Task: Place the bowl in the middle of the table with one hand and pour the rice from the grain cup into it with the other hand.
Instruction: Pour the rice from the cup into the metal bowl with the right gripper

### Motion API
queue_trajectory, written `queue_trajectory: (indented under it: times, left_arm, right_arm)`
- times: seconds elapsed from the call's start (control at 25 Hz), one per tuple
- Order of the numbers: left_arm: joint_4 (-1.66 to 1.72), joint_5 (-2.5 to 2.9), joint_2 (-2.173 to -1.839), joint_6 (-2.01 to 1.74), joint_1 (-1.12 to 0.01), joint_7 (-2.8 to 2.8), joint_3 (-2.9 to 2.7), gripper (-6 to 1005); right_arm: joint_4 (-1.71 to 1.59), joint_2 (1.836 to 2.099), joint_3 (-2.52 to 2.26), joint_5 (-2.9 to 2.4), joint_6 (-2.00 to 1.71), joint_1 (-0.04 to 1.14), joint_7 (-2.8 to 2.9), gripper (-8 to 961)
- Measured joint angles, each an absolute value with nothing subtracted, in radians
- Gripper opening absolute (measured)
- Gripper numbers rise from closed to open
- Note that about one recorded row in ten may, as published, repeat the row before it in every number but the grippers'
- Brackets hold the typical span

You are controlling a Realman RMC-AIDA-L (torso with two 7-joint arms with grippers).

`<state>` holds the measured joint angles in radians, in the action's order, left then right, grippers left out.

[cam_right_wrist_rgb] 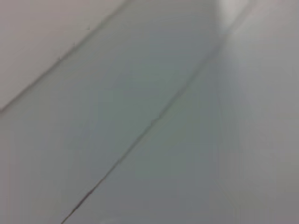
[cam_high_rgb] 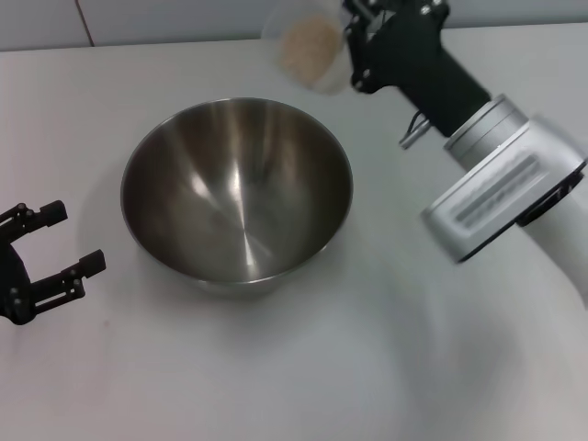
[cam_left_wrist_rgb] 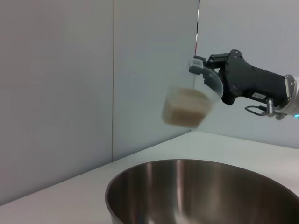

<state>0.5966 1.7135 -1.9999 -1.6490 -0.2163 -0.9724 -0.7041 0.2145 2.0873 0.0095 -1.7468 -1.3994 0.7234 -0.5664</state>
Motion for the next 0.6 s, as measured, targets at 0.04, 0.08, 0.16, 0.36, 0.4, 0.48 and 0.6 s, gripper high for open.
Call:
queue_trajectory:
  times: [0.04, 0.08, 0.16, 0.36, 0.4, 0.48, 0.6]
  left_arm:
    - [0.597, 1.714, -2.000, -1.649, -0.216, -0.972, -0.704, 812]
    - [0.597, 1.716, -2.000, -1.649, -0.216, -0.972, -0.704, 812]
    - [0.597, 1.722, -2.000, -1.649, -0.217, -0.972, -0.704, 812]
    - [0.597, 1.739, -2.002, -1.647, -0.223, -0.973, -0.704, 812]
    - [0.597, 1.740, -2.002, -1.647, -0.223, -0.973, -0.704, 812]
    - [0.597, 1.740, -2.002, -1.647, -0.223, -0.970, -0.703, 812]
    - [0.597, 1.740, -2.002, -1.648, -0.223, -0.969, -0.703, 812]
  right_arm:
    - [0.223, 2.088, 0.009, -1.757, -1.399, 0.723, -0.629, 24]
    - [0.231, 2.088, 0.009, -1.769, -1.399, 0.723, -0.692, 24]
    - [0.244, 2.089, 0.009, -1.792, -1.399, 0.721, -0.815, 23]
    - [0.249, 2.089, 0.009, -1.871, -1.399, 0.722, -1.031, 22]
    - [0.249, 2.089, 0.009, -1.888, -1.398, 0.723, -1.069, 22]
    - [0.250, 2.087, 0.014, -1.940, -1.382, 0.726, -1.196, 21]
    - [0.252, 2.085, 0.017, -1.967, -1.370, 0.731, -1.284, 21]
